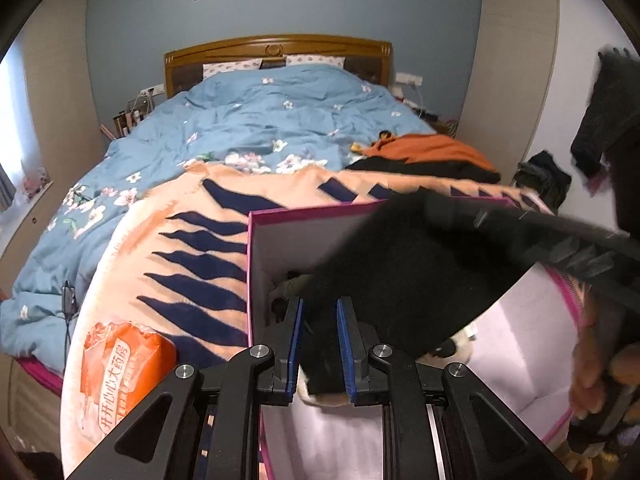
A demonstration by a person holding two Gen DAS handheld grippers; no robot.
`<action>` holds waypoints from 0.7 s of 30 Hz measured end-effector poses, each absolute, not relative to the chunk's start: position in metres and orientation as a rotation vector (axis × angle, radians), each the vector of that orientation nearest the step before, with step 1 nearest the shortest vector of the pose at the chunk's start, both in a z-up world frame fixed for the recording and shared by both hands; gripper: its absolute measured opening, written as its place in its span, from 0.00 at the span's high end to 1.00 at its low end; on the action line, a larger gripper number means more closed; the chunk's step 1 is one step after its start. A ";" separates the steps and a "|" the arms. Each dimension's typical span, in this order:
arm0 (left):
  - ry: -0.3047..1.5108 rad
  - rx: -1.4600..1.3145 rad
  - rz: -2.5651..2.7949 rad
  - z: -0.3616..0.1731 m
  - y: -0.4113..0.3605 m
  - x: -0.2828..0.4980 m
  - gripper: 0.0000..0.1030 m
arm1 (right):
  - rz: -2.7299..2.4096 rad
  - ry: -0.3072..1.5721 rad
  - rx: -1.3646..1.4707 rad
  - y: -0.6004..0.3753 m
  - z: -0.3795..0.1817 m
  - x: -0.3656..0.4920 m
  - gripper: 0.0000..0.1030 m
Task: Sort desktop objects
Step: 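Carry the black cloth into the magenta box and lower it onto the pouch, then open the right gripper and withdraw from the box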
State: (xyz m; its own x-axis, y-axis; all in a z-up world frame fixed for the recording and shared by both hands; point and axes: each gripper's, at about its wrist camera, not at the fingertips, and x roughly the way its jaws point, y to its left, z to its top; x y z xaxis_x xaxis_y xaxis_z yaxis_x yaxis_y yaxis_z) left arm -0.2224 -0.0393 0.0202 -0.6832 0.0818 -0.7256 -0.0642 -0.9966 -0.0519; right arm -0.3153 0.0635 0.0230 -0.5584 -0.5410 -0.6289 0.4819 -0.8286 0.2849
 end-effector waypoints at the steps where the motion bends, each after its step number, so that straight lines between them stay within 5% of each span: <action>1: -0.032 -1.226 2.802 0.016 -0.039 -0.224 0.84 | -2.350 -0.084 1.072 0.061 0.007 -0.323 0.91; 6: -0.032 -1.269 2.779 0.004 -0.035 -0.230 0.84 | -2.297 -0.044 1.279 0.063 -0.021 -0.337 0.87; 11: -0.028 -1.261 2.780 0.006 -0.035 -0.229 0.84 | -2.318 0.092 1.368 0.063 -0.028 -0.340 0.53; 21: 0.001 -1.300 2.734 0.005 -0.025 -0.223 0.71 | -2.319 0.078 1.299 0.085 -0.020 -0.317 0.51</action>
